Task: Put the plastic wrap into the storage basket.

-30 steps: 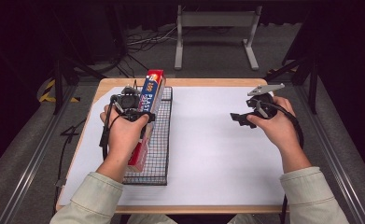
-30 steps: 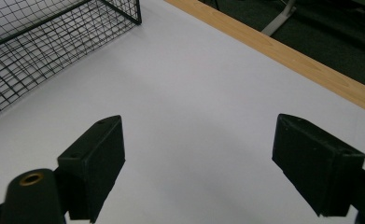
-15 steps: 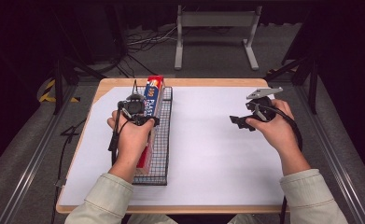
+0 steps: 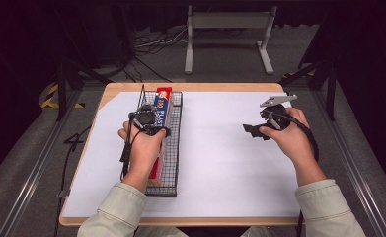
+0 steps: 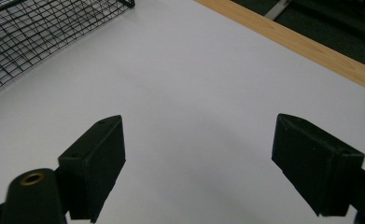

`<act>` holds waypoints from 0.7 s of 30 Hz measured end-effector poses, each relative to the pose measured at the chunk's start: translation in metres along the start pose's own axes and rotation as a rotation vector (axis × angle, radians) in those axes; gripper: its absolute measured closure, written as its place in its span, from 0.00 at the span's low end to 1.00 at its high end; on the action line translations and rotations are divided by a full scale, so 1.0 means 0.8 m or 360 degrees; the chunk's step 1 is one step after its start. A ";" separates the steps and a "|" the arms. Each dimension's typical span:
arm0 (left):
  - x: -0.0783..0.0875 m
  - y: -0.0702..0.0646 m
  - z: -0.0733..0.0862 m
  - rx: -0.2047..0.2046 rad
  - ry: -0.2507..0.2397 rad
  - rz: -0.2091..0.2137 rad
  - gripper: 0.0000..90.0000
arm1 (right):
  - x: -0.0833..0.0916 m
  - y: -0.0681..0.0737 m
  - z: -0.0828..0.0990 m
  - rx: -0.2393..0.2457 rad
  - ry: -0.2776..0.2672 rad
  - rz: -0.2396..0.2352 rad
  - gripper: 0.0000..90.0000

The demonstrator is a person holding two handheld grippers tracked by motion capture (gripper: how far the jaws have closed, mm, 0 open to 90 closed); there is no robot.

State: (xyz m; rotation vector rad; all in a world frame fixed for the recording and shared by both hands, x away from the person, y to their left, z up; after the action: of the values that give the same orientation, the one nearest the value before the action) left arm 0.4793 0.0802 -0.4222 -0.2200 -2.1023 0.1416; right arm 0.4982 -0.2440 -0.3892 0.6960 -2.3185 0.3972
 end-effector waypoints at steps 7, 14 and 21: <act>-0.010 0.004 0.007 0.0000 0.0030 -0.0016 0.43 | -0.004 -0.003 0.004 -0.0014 -0.0044 0.0015 0.19; -0.015 0.007 0.010 0.0017 0.0037 -0.0025 0.43 | -0.008 -0.002 0.008 -0.0031 -0.0073 -0.0003 0.19; -0.020 0.006 0.014 -0.0003 0.0045 -0.0037 0.43 | -0.012 0.002 0.008 0.0001 -0.0154 -0.0009 0.20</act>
State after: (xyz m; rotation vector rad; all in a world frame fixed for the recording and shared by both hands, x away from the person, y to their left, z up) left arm 0.4779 0.0814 -0.4424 -0.1974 -2.0761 0.1217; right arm 0.4997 -0.2425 -0.4005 0.7369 -2.4070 0.3694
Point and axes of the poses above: each handheld gripper's, and its own axes: x roughly backward along the jaws, z roughly out of its underside, y roughly to its left, the point moved 8 cm from there along -x, roughly forward along the jaws
